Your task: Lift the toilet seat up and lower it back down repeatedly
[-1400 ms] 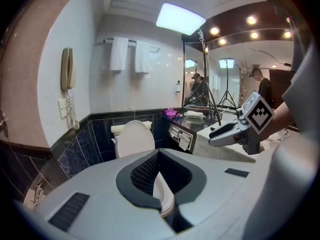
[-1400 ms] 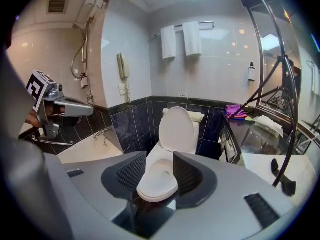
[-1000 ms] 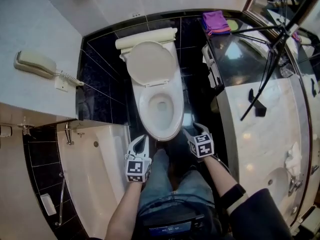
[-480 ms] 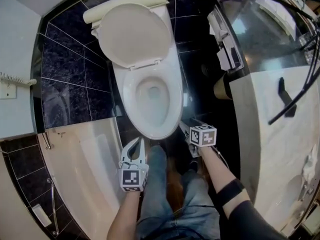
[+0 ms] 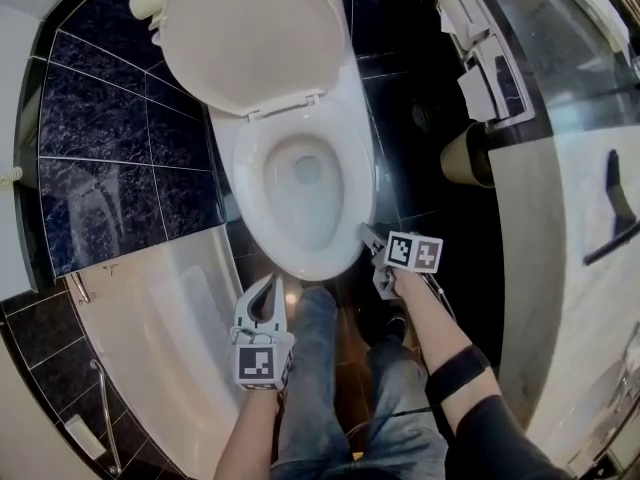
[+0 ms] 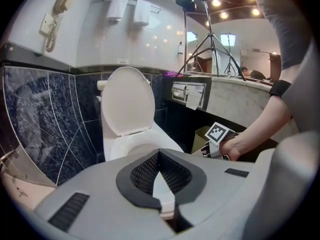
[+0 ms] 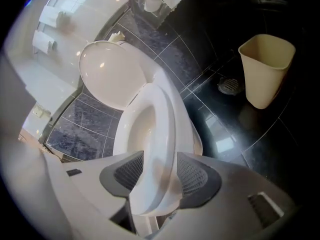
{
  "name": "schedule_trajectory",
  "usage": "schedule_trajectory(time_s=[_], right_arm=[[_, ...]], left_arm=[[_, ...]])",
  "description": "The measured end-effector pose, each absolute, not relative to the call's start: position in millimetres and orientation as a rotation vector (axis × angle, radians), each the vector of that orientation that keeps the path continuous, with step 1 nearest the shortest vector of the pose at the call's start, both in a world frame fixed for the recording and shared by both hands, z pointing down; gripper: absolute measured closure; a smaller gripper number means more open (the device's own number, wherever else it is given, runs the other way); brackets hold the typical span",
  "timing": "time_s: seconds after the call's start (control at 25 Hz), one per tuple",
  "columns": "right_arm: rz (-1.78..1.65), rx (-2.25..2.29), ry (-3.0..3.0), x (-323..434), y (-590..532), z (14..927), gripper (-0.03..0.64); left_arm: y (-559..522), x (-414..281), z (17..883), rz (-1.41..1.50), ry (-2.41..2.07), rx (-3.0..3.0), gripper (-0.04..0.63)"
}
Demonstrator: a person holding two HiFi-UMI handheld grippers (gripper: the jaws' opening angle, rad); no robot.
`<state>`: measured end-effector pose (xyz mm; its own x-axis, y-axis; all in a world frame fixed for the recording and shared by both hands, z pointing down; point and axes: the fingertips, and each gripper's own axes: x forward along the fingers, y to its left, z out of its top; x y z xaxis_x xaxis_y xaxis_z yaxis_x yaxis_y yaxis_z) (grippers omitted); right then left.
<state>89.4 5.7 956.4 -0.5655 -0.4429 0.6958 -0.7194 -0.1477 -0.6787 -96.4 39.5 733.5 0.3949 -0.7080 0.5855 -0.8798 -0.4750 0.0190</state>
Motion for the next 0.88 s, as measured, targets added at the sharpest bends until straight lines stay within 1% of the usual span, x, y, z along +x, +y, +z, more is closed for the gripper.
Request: schedule_trajectory(time_s=[0.08, 0.24, 0.4, 0.88], right_arm=[[1.82, 1.323, -1.874, 84.9, 1.0, 964.6, 0.396], [1.852, 1.329, -1.836, 81.2, -1.5, 974.5, 0.464], [1.894, 1.326, -1.832, 83.2, -2.1, 976.1, 0.469], [1.946, 1.327, -1.793, 85.0, -3.3, 967.2, 0.483]], left_arm=[[38.9, -100.1, 740.1, 0.752, -1.376, 2.335, 0.603], [35.9, -104.1, 745.1, 0.71, -1.412, 2.249, 0.603], [39.3, -108.6, 758.0, 0.762, -1.372, 2.301, 0.603], [50.7, -107.8, 772.7, 0.755, -1.37, 2.253, 0.603]])
